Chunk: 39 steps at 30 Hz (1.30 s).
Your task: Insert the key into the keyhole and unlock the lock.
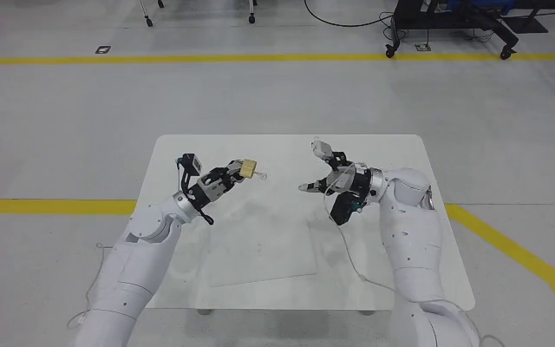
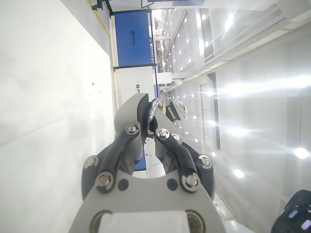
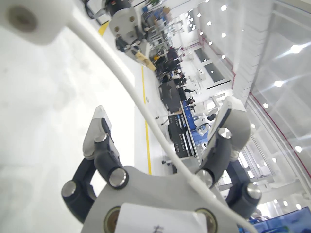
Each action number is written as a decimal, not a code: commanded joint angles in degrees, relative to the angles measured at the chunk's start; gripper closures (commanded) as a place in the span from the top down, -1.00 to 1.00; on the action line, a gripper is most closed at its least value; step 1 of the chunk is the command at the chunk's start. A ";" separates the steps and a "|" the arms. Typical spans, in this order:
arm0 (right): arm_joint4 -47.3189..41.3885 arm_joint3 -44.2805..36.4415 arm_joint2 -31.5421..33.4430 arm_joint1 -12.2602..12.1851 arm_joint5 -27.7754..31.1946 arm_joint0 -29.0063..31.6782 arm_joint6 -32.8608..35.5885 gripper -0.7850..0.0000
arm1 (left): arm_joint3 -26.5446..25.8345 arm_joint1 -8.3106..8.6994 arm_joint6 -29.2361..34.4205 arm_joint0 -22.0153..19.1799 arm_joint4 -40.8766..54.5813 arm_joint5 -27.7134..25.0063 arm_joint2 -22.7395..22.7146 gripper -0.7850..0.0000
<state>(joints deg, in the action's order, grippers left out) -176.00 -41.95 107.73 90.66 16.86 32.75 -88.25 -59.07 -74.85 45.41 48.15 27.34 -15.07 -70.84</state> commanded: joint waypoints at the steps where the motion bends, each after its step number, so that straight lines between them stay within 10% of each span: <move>1: 0.00 -0.10 -1.02 -0.11 -0.52 1.97 0.25 1.00 | 0.25 0.02 0.07 0.04 -0.38 0.37 0.13 -1.00; 17: 0.00 0.92 -0.64 0.11 0.59 2.02 1.40 1.00 | 0.58 0.05 0.14 -0.10 -0.92 1.32 0.32 -1.00; 25: 0.00 13.16 11.50 0.27 6.78 -7.46 7.57 1.00 | 0.58 0.05 0.14 -0.10 -0.92 1.32 0.32 -1.00; 35: 0.00 41.95 30.84 -7.14 23.09 -26.13 23.84 1.00 | 0.58 0.05 0.14 -0.10 -0.92 1.32 0.32 -1.00; 39: 0.00 41.95 30.84 -7.14 23.09 -26.13 23.84 1.00 | 0.58 0.05 0.14 -0.10 -0.92 1.32 0.32 -1.00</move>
<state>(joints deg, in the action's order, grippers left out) -175.99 3.49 140.58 83.45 40.96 6.44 -63.43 -58.50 -74.80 45.55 48.05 26.42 -13.75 -70.52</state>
